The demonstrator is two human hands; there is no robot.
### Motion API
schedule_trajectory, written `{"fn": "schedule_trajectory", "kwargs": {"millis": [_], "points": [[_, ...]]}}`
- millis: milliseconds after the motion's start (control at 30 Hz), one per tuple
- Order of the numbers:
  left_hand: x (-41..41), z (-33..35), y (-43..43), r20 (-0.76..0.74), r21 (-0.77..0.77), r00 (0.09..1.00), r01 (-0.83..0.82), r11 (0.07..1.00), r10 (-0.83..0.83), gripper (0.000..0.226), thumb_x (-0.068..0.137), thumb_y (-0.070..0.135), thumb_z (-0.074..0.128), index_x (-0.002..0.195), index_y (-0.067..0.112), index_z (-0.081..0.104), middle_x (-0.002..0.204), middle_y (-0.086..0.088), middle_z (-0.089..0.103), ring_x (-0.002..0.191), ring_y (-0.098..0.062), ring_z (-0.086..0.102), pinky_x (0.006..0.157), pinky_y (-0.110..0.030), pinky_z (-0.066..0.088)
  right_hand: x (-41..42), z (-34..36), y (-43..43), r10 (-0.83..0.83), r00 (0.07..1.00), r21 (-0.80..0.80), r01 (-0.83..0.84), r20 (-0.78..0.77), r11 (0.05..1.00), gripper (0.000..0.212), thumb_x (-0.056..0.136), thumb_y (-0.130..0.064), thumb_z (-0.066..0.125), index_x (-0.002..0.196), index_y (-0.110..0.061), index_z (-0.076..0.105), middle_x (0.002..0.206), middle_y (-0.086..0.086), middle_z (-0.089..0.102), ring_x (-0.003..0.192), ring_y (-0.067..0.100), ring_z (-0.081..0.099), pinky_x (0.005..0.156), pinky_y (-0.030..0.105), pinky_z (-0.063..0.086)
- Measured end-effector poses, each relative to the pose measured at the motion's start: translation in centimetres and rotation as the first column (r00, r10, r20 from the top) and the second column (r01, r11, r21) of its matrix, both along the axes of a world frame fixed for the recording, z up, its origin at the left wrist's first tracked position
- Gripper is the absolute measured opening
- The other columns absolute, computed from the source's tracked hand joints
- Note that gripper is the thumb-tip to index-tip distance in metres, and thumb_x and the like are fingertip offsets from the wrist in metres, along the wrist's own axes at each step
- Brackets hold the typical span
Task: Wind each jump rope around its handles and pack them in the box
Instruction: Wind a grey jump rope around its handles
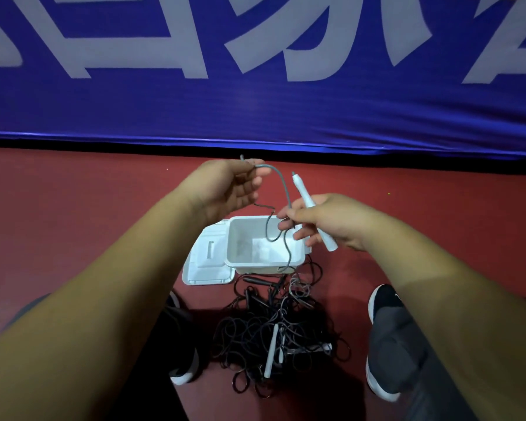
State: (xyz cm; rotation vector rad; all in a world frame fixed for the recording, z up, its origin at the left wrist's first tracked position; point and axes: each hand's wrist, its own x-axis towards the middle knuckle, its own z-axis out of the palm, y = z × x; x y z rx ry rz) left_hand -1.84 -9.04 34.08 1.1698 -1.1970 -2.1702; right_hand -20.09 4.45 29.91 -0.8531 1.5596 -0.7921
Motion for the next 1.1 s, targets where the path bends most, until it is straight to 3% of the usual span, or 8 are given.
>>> {"fn": "schedule_trajectory", "kwargs": {"millis": [100, 167, 333, 467, 600, 767, 933, 1100], "points": [[0.3, -0.3, -0.5, -0.032, 0.071, 0.990, -0.138, 0.988, 0.141, 0.022, 0.108, 0.016, 0.047, 0.114, 0.015, 0.068, 0.091, 0.006, 0.080, 0.067, -0.002, 0.064, 0.063, -0.023, 0.055, 0.1, 0.5, -0.2, 0.001, 0.976, -0.073, -0.018, -0.219, 0.997, 0.015, 0.100, -0.037, 0.071, 0.099, -0.028, 0.083, 0.103, -0.009, 0.080, 0.081, 0.010, 0.064, 0.076, 0.028, 0.050], [0.5, -0.5, -0.8, -0.062, 0.109, 0.972, -0.218, 0.970, 0.225, 0.022, 0.107, 0.016, 0.047, 0.118, 0.012, 0.066, 0.085, 0.006, 0.079, 0.066, -0.001, 0.063, 0.061, -0.021, 0.054, 0.2, 1.1, -0.1, 0.025, 0.930, -0.089, -0.062, -0.367, 0.994, 0.016, 0.100, -0.040, 0.070, 0.096, -0.032, 0.083, 0.097, -0.012, 0.075, 0.068, 0.000, 0.058, 0.063, 0.017, 0.043], [1.0, -1.1, -1.6, -0.114, 0.184, 0.922, -0.346, 0.920, 0.370, 0.025, 0.108, 0.016, 0.047, 0.128, 0.011, 0.061, 0.095, 0.001, 0.081, 0.063, -0.004, 0.067, 0.058, -0.021, 0.056, 0.4, 1.2, -0.6, -0.026, 0.883, -0.142, -0.047, -0.469, 0.989, 0.012, 0.099, -0.039, 0.071, 0.095, -0.032, 0.080, 0.090, -0.006, 0.079, 0.074, 0.011, 0.064, 0.068, 0.028, 0.048], [0.5, -1.8, -1.1, -0.032, 0.131, 0.971, -0.232, 0.964, 0.238, 0.025, 0.111, 0.024, 0.045, 0.129, 0.014, 0.059, 0.098, 0.003, 0.081, 0.070, -0.007, 0.073, 0.065, -0.025, 0.059, 0.8, 1.4, -0.7, -0.196, 0.975, -0.129, 0.182, -0.108, 0.975, 0.016, 0.101, -0.025, 0.072, 0.110, -0.012, 0.077, 0.087, 0.013, 0.080, 0.072, 0.021, 0.075, 0.075, 0.040, 0.067], [-0.1, -3.1, 1.5, 0.290, -0.028, 0.946, 0.158, 0.987, -0.143, 0.027, 0.104, 0.007, 0.046, 0.118, 0.014, 0.067, 0.105, 0.002, 0.081, 0.086, -0.013, 0.076, 0.086, -0.035, 0.058, 0.8, 2.7, -0.8, -0.375, 0.894, -0.080, 0.404, 0.245, 0.911, 0.019, 0.103, -0.017, 0.069, 0.117, -0.004, 0.073, 0.092, 0.017, 0.080, 0.072, 0.025, 0.078, 0.065, 0.035, 0.067], [-0.9, -3.6, 4.1, 0.405, -0.181, 0.780, 0.580, 0.794, -0.478, 0.042, 0.099, -0.003, 0.044, 0.115, 0.022, 0.074, 0.117, 0.006, 0.078, 0.114, -0.012, 0.069, 0.099, -0.036, 0.051, 0.4, 4.6, -0.7, -0.450, 0.666, -0.049, 0.589, 0.596, 0.807, 0.012, 0.107, -0.015, 0.062, 0.111, -0.007, 0.070, 0.087, 0.010, 0.079, 0.073, 0.018, 0.079, 0.060, 0.025, 0.063], [-0.6, -4.6, 4.5, 0.477, -0.139, 0.539, 0.826, 0.546, -0.694, 0.023, 0.104, 0.025, 0.061, 0.121, 0.032, 0.075, 0.129, 0.010, 0.071, 0.116, -0.001, 0.060, 0.107, -0.037, 0.050, -0.3, 5.0, -0.7, -0.490, 0.474, -0.012, 0.728, 0.732, 0.685, 0.012, 0.105, -0.010, 0.065, 0.115, -0.006, 0.063, 0.093, 0.017, 0.079, 0.087, 0.026, 0.081, 0.070, 0.031, 0.066], [-0.2, -4.7, 4.0, 0.742, -0.176, 0.343, 0.929, 0.325, -0.577, 0.024, 0.100, 0.024, 0.062, 0.113, 0.036, 0.078, 0.110, 0.025, 0.076, 0.106, 0.002, 0.067, 0.108, -0.037, 0.051, -1.6, 4.5, -0.6, -0.520, 0.385, 0.001, 0.803, 0.762, 0.596, 0.005, 0.107, -0.010, 0.062, 0.107, -0.005, 0.065, 0.091, 0.017, 0.079, 0.089, 0.029, 0.081, 0.073, 0.034, 0.067]]}}
